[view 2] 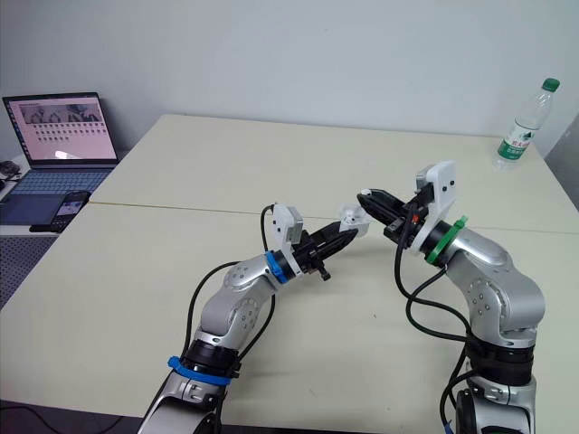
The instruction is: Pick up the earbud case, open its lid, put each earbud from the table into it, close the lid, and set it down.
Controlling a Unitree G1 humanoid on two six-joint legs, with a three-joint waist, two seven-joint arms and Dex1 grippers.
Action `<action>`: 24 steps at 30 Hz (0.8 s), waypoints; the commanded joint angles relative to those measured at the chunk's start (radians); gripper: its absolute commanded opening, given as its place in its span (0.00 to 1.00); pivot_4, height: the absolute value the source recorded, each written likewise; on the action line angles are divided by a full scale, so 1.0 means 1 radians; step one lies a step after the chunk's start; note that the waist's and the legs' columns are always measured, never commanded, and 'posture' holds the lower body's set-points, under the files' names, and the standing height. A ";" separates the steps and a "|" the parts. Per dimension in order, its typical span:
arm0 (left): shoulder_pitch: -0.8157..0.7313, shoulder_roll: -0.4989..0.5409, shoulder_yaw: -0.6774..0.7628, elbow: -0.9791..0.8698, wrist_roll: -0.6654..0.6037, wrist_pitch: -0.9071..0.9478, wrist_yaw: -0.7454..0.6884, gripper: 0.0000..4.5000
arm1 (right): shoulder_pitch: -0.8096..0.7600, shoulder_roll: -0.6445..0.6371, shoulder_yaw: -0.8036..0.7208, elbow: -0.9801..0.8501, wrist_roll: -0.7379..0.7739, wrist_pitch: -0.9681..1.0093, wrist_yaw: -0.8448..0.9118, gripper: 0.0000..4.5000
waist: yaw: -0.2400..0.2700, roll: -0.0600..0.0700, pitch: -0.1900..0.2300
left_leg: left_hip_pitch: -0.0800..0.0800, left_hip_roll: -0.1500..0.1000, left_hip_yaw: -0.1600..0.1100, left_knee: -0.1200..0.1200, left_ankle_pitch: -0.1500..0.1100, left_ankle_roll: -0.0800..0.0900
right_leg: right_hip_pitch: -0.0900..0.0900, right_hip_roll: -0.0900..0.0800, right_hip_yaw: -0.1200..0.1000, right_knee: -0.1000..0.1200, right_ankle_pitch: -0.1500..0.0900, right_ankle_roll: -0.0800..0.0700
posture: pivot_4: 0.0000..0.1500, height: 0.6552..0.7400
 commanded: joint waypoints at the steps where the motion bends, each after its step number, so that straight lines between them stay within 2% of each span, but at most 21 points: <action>1: -0.015 -0.012 0.008 -0.047 -0.031 -0.004 -0.009 0.17 | 0.013 -0.022 0.010 -0.033 0.004 -0.049 -0.015 0.09 | 0.000 0.000 0.000 | 0.000 0.000 0.000 0.000 0.000 0.000 | 0.000 0.000 0.000 0.000 0.000 0.000 | 1.00 0.95; 8: -0.004 -0.011 0.025 -0.075 -0.094 0.025 -0.022 0.17 | 0.061 -0.072 0.046 -0.018 -0.009 -0.114 -0.016 0.09 | 0.000 0.000 0.000 | 0.000 0.000 0.000 0.000 0.000 0.000 | 0.000 0.000 0.000 0.000 0.000 0.000 | 1.00 0.95; 23: 0.011 -0.009 0.027 -0.095 -0.113 0.035 -0.032 0.17 | 0.077 -0.132 0.075 0.023 -0.014 -0.182 -0.003 0.09 | 0.000 0.000 0.000 | 0.000 0.000 0.000 0.000 0.000 0.000 | 0.000 0.000 0.000 -0.001 0.000 0.000 | 1.00 0.95; 24: 0.011 -0.009 0.027 -0.095 -0.113 0.034 -0.033 0.17 | 0.079 -0.137 0.078 0.021 -0.012 -0.183 0.000 0.17 | 0.000 0.000 0.000 | 0.000 0.000 0.000 0.000 0.000 0.000 | 0.000 0.000 0.000 -0.001 0.000 0.000 | 1.00 0.95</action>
